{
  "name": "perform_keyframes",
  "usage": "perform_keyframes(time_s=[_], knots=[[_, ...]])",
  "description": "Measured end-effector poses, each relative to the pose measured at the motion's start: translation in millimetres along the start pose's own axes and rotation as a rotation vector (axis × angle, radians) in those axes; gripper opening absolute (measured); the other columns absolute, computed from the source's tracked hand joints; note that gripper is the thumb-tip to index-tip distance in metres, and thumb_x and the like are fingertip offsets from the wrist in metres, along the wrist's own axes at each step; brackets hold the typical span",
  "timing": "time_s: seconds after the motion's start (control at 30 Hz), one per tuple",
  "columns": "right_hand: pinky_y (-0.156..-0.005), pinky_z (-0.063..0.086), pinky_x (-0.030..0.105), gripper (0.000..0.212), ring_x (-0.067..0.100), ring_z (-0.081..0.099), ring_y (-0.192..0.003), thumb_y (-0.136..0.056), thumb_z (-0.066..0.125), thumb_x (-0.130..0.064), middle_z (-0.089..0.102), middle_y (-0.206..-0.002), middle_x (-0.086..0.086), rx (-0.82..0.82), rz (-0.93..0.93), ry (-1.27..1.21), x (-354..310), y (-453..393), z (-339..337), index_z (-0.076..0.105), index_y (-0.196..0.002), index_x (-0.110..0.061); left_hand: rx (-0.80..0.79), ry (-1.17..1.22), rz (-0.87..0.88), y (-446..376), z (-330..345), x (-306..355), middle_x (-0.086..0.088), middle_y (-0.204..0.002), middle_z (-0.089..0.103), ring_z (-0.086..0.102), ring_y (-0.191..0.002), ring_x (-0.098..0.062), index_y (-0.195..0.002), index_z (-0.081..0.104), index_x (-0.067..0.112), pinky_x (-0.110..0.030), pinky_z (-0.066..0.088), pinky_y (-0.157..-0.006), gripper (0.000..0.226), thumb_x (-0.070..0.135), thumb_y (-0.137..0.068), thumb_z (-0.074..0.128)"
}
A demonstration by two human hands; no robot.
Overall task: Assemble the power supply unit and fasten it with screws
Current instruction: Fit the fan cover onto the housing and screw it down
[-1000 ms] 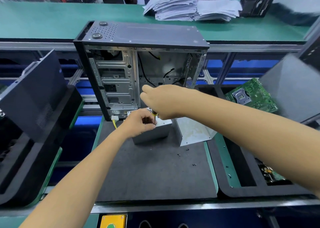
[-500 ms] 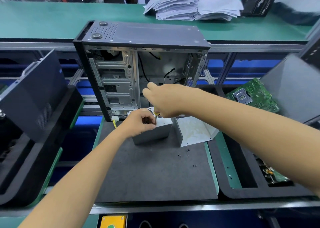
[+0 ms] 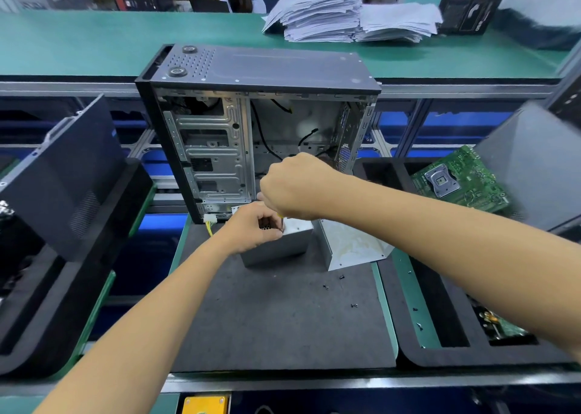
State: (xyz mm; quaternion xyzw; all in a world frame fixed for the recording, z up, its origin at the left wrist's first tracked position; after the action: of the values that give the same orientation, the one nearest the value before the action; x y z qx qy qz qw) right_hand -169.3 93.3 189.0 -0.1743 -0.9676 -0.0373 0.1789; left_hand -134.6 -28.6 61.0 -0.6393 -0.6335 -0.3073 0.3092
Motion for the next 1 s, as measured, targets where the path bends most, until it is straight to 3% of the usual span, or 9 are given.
perform_keyframes(time_s=[0.07, 0.13, 0.23, 0.33, 0.5, 0.6, 0.73, 0.83, 1.0], knots=[[-0.054, 0.032, 0.031, 0.018, 0.025, 0.044, -0.061, -0.096, 0.044, -0.028, 0.041, -0.076, 0.002, -0.044, 0.004, -0.054, 0, 1, -1, 0.043, -0.083, -0.016, -0.002, 0.013, -0.004, 1, 0, 2, 0.026, -0.067, 0.063, 0.056, -0.066, 0.011, -0.066, 0.063, 0.028, -0.004, 0.039, -0.062, 0.031, 0.001, -0.075, 0.075], [-0.048, 0.027, 0.028, 0.022, 0.016, 0.04, -0.056, -0.087, 0.055, -0.024, 0.037, -0.084, 0.0, -0.143, -0.027, -0.155, 0, 3, -3, 0.035, -0.09, -0.016, -0.003, 0.015, 0.02, 1, 0, 3, 0.028, -0.063, 0.061, 0.055, -0.062, 0.011, -0.062, 0.061, 0.029, -0.003, 0.038, -0.06, 0.035, -0.001, -0.075, 0.074], [-0.047, 0.021, 0.025, 0.025, 0.011, 0.033, -0.055, -0.081, 0.06, -0.012, 0.036, -0.089, 0.001, -0.134, -0.092, -0.137, 1, 3, -9, 0.036, -0.087, -0.016, -0.004, 0.002, 0.016, 0, -1, 1, 0.014, -0.066, 0.063, 0.056, -0.063, 0.009, -0.07, 0.07, 0.015, -0.004, 0.038, -0.06, 0.016, 0.001, -0.074, 0.075], [-0.053, 0.031, 0.03, 0.018, 0.019, 0.038, -0.056, -0.082, 0.055, -0.01, 0.04, -0.078, 0.002, -0.082, -0.046, -0.077, 1, 0, -10, 0.038, -0.079, -0.014, 0.012, 0.029, 0.011, -1, 0, 0, 0.01, -0.07, 0.064, 0.058, -0.067, 0.009, -0.076, 0.072, 0.007, -0.003, 0.039, -0.062, 0.009, -0.001, -0.074, 0.075], [-0.049, 0.028, 0.03, 0.03, 0.019, 0.034, -0.05, -0.094, 0.045, -0.017, 0.032, -0.063, 0.0, -0.047, 0.015, -0.051, 6, -2, -2, 0.034, -0.067, -0.011, -0.013, 0.022, 0.023, 0, 0, 1, 0.014, -0.069, 0.064, 0.056, -0.065, 0.006, -0.07, 0.069, 0.015, -0.005, 0.039, -0.063, 0.019, -0.002, -0.073, 0.075], [-0.053, 0.031, 0.033, 0.021, 0.022, 0.042, -0.059, -0.098, 0.045, -0.033, 0.041, -0.078, 0.002, -0.108, 0.048, -0.133, 14, -1, -1, 0.039, -0.089, -0.016, -0.011, 0.032, 0.013, -2, 0, 1, 0.006, -0.08, 0.066, 0.059, -0.074, -0.001, -0.068, 0.067, 0.023, -0.012, 0.043, -0.073, 0.025, 0.0, -0.074, 0.075], [-0.053, 0.034, 0.033, 0.023, 0.019, 0.043, -0.063, -0.084, 0.059, -0.015, 0.035, -0.097, 0.002, -0.205, -0.019, -0.295, 15, 2, 0, 0.037, -0.091, -0.015, -0.006, 0.043, 0.015, -1, -1, 2, 0.001, -0.084, 0.066, 0.061, -0.076, -0.009, -0.067, 0.065, 0.023, -0.017, 0.046, -0.075, 0.028, -0.002, -0.073, 0.075], [-0.058, 0.04, 0.034, 0.02, 0.021, 0.045, -0.069, -0.084, 0.061, -0.015, 0.04, -0.087, 0.002, -0.138, -0.001, -0.267, 13, 0, -1, 0.041, -0.08, -0.015, -0.01, 0.03, 0.016, -1, -1, 2, 0.004, -0.083, 0.064, 0.06, -0.075, -0.006, -0.069, 0.066, 0.021, -0.016, 0.046, -0.074, 0.026, -0.003, -0.074, 0.075], [-0.047, 0.022, 0.029, 0.041, 0.016, 0.032, -0.049, -0.101, 0.042, -0.025, 0.029, -0.062, -0.001, -0.051, 0.067, -0.12, 11, -2, 2, 0.028, -0.063, -0.016, -0.002, 0.047, 0.0, 0, -1, 4, 0.007, -0.08, 0.063, 0.058, -0.069, 0.005, -0.076, 0.07, 0.007, -0.006, 0.042, -0.068, 0.012, -0.005, -0.075, 0.074]])
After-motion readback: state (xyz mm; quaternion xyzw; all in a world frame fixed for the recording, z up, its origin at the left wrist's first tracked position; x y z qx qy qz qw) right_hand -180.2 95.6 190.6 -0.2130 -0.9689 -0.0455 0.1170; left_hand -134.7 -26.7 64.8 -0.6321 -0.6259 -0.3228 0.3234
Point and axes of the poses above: each hand's wrist, its own y-axis away from the middle knuckle, its own z-axis out of the palm, x = y × z, the point moved 2 cm from there along -y, towards the middle knuckle
